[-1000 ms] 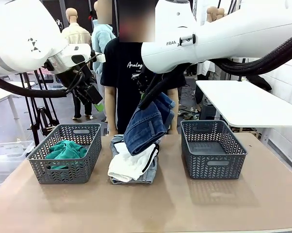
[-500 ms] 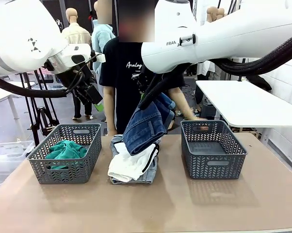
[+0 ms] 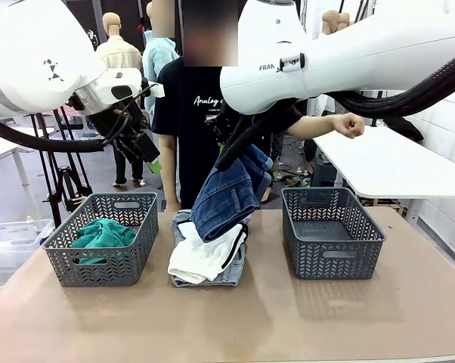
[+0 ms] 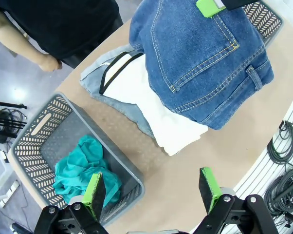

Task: Sort the tops and bottoms.
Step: Sort the clothes according to human instructions.

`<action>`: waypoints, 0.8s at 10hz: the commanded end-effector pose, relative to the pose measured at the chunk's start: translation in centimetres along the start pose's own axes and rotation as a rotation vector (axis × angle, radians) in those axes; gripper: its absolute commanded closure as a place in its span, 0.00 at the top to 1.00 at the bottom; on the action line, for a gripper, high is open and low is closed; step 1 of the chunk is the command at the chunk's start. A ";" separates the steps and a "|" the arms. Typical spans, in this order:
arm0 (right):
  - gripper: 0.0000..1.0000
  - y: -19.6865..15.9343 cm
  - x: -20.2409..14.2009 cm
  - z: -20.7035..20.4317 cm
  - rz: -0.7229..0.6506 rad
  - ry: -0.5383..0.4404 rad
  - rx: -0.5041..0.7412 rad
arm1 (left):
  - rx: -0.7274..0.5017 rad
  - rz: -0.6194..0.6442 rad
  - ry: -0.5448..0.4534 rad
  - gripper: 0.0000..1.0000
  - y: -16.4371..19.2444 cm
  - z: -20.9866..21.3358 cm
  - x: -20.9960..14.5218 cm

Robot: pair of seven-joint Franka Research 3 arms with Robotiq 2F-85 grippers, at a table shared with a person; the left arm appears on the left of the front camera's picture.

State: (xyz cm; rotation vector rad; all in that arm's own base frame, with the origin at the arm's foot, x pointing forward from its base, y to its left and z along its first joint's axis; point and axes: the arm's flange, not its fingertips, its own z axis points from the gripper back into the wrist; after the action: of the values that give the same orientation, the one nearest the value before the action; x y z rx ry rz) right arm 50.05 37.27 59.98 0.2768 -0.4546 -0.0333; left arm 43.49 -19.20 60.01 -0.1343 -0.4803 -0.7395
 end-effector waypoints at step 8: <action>0.00 -0.2 -0.1 0.4 0.003 -0.007 0.011 | 0.010 0.001 -0.002 1.00 0.0 0.1 0.1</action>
State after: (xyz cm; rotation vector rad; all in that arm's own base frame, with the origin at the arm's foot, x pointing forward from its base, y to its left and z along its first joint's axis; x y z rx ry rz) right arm 50.05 37.27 59.98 0.2768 -0.4546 -0.0333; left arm 43.49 -19.20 60.01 -0.1343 -0.4803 -0.7395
